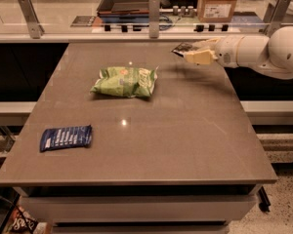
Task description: Pick rxbar chocolate
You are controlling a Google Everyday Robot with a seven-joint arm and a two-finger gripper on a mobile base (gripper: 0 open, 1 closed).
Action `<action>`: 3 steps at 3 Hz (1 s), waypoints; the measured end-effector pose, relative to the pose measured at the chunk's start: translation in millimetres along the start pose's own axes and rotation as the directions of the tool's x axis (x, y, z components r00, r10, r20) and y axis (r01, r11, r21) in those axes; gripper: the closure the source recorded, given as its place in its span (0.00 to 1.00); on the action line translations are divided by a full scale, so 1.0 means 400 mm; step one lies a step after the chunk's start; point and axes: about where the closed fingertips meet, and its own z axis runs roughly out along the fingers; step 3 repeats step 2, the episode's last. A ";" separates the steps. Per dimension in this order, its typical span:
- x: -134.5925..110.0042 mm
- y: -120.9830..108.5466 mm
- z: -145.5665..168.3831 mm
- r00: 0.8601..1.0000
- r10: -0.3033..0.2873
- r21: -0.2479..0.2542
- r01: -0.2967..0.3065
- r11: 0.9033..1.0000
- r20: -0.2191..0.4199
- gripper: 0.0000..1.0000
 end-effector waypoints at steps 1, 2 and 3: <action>-0.093 0.004 -0.042 0.998 -0.049 0.001 0.049 0.999 0.038 1.00; -0.093 0.004 -0.041 0.998 -0.049 0.001 0.049 0.999 0.038 1.00; -0.093 0.004 -0.041 0.998 -0.049 0.001 0.049 0.999 0.038 1.00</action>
Offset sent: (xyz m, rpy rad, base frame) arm -0.0147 -0.0079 0.0618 -0.0087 -0.0927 0.0155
